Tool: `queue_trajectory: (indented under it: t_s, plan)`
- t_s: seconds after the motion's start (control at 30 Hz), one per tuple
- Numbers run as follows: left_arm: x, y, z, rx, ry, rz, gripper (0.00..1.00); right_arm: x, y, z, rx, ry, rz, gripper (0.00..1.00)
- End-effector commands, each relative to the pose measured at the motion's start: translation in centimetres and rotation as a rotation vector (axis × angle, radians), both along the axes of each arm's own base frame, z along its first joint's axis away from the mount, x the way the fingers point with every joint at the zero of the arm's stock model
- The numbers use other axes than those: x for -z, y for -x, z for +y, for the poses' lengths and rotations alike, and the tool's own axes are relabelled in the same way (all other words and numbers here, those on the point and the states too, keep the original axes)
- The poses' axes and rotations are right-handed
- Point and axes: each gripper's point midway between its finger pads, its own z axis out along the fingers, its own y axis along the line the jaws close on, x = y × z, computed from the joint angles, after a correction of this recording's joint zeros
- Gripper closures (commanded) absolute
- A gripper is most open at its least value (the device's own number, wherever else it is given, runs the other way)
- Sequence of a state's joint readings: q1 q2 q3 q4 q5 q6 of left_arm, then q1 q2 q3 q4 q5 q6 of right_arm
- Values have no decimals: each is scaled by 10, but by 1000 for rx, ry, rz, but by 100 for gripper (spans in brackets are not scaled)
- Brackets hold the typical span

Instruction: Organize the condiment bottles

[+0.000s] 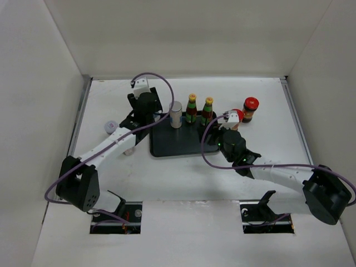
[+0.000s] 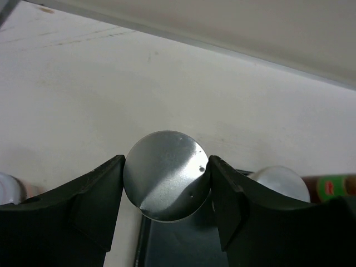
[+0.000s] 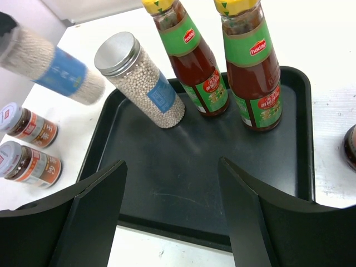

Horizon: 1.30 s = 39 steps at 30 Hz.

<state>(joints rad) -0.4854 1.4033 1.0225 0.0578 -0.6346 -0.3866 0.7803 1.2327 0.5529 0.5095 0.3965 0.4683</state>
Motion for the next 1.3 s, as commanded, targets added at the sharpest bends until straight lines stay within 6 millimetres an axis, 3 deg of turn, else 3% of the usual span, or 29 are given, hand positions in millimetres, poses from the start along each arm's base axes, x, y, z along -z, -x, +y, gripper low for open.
queue_trajectory:
  t_s: [0.0,0.27,0.47,0.53,0.7,0.77,0.9,1.07,1.13,1.27]
  plan:
    - [-29,-4,-35,76,76,-92,61,-32,-4,9,-12,-81,-66,27]
    - [9,-15,-63,117,50,-26,61,-33,-4,8,-12,-77,-71,27]
    - [17,-19,-69,121,21,-23,59,-32,-4,9,-12,-80,-68,27]
    - [19,-18,-69,120,26,-26,53,-33,-5,9,-13,-73,-72,27]
    - [10,-12,-67,121,27,-45,19,-30,-5,9,-11,-79,-62,27]
    - [3,-6,-57,96,32,-64,14,-32,-5,9,-14,-75,-68,27]
    - [-5,9,-27,33,20,-70,13,-30,-4,9,-13,-80,-63,27]
    - [16,54,26,-76,39,12,16,-35,-4,8,-15,-82,-75,28]
    - [28,76,50,-127,44,66,18,-35,-3,8,-15,-87,-74,38]
    - [54,114,84,-209,54,160,19,-35,-3,14,-35,-76,-70,70]
